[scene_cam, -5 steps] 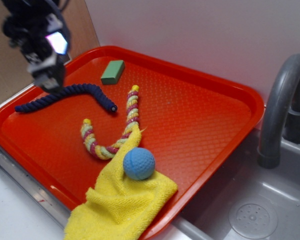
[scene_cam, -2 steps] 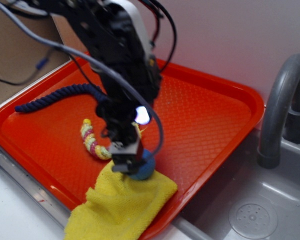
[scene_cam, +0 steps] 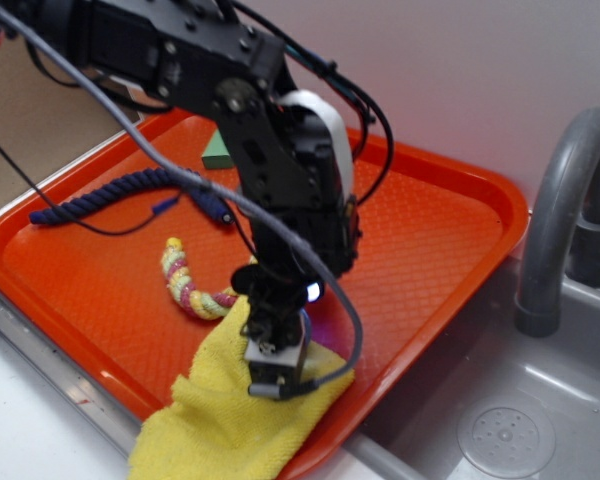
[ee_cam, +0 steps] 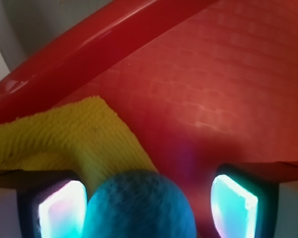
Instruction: Grab the blue ball.
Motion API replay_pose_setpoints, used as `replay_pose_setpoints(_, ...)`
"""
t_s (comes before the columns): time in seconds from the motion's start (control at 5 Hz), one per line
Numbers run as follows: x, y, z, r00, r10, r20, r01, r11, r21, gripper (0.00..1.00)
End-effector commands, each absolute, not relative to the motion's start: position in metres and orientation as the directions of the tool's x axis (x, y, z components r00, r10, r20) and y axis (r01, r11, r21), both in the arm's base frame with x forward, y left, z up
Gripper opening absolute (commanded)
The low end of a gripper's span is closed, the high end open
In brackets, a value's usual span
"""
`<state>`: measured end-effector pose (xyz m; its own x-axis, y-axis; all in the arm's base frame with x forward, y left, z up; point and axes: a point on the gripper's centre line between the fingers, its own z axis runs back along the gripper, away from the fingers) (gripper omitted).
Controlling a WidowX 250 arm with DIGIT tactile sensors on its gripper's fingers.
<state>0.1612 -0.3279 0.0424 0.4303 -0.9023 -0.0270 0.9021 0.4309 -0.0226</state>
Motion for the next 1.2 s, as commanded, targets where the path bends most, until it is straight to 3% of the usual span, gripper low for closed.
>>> replay_pose_setpoints(0.0,0.126,-0.333,0.045,0.347,-0.937,-0.034,0.935,0.348,-0.061,0.04)
replay_pose_setpoints(0.4,0.134,-0.327,0.061,0.393,-0.919,-0.018,0.918,0.394,-0.038,0.00)
replay_pose_setpoints(0.8,0.175,-0.279,0.133,0.659,-0.747,0.085,0.750,0.646,-0.140,0.00)
replay_pose_setpoints(1.0,0.184,-0.245,0.165,0.756,-0.642,0.125,0.654,0.746,-0.125,0.00)
